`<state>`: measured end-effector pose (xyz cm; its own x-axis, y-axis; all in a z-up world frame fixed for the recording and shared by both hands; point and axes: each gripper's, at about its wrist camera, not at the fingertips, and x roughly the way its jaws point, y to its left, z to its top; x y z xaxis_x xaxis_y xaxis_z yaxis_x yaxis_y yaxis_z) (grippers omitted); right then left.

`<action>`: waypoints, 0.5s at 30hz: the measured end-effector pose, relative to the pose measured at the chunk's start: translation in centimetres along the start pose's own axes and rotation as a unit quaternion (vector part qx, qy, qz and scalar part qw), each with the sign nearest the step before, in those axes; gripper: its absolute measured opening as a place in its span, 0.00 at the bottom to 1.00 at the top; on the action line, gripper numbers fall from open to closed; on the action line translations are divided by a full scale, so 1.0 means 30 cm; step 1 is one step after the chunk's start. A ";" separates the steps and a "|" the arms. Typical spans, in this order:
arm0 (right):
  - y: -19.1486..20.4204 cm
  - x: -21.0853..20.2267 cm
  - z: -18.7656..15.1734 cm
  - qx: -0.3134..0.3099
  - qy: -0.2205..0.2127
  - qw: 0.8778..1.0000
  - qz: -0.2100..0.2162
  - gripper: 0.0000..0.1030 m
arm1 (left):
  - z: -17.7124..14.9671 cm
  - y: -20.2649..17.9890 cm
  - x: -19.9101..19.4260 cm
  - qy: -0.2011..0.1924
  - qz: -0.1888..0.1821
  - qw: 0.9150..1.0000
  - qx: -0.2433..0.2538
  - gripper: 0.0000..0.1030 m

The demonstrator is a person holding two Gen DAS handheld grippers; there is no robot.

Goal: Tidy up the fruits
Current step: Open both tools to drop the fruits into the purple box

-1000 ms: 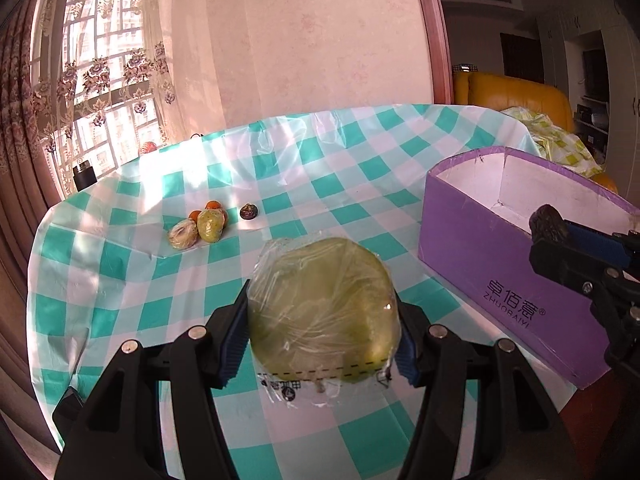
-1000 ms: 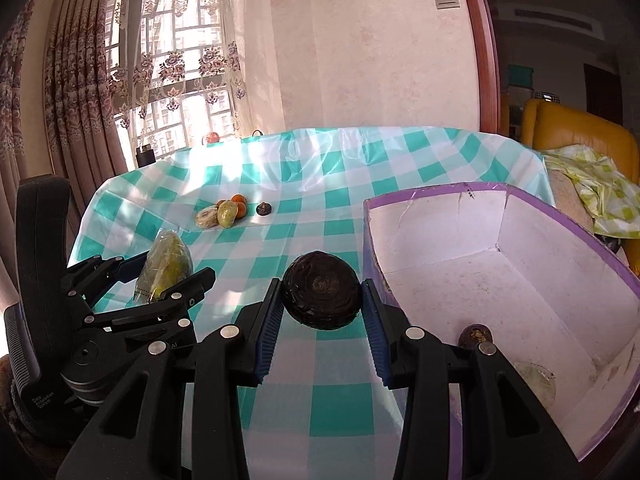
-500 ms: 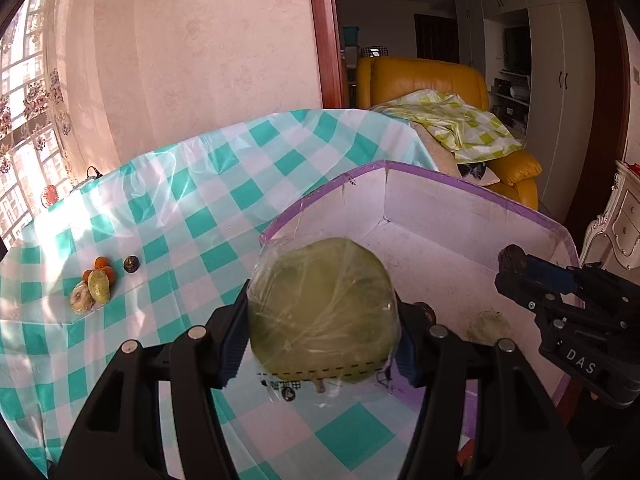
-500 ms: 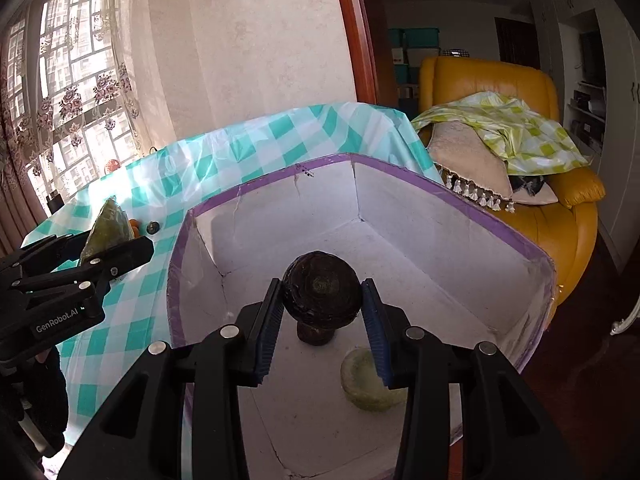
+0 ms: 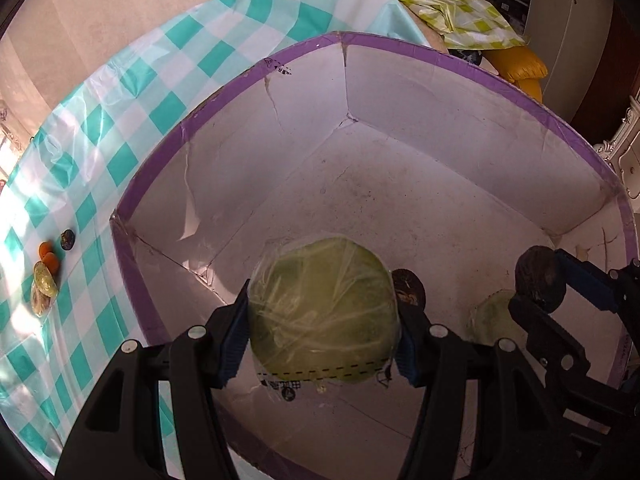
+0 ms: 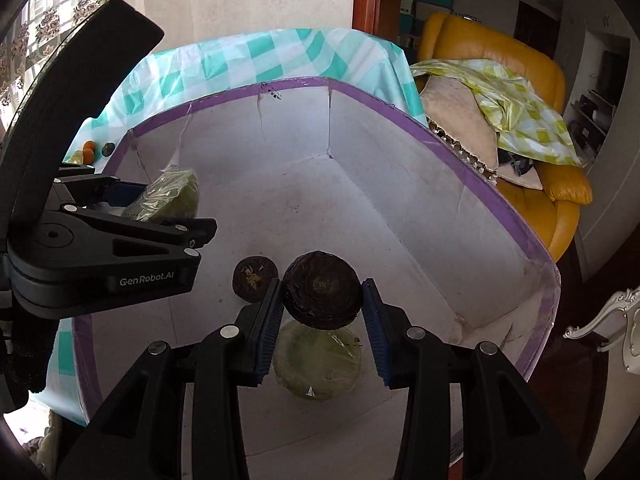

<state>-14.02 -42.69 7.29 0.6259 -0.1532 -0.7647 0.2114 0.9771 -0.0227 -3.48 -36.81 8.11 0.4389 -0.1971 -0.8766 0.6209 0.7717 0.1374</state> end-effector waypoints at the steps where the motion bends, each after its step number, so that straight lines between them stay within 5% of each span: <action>1: -0.001 0.003 0.004 0.001 0.001 1.000 -0.003 0.41 | 0.000 -0.001 0.004 0.000 0.003 1.000 0.002 0.59; 2: -0.002 0.003 0.008 0.002 -0.001 1.000 -0.003 0.44 | 0.001 0.001 0.006 -0.001 0.003 1.000 0.002 0.59; 4: -0.008 -0.013 0.012 0.008 -0.013 1.000 0.004 0.70 | 0.001 0.009 0.000 -0.006 -0.007 1.000 0.000 0.62; 6: -0.017 -0.038 0.009 0.014 -0.030 0.999 0.005 0.72 | 0.001 0.028 -0.024 -0.024 -0.012 1.000 -0.011 0.75; 15: -0.050 -0.115 -0.001 0.050 -0.067 0.996 0.004 0.74 | -0.077 0.208 -0.217 -0.146 -0.048 0.984 -0.090 0.96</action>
<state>-16.52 -43.62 9.94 0.7211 -0.1703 -0.6716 0.2757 0.9598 0.0527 -3.96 -29.30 13.60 0.5676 -0.4198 -0.7082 0.5554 0.8303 -0.0471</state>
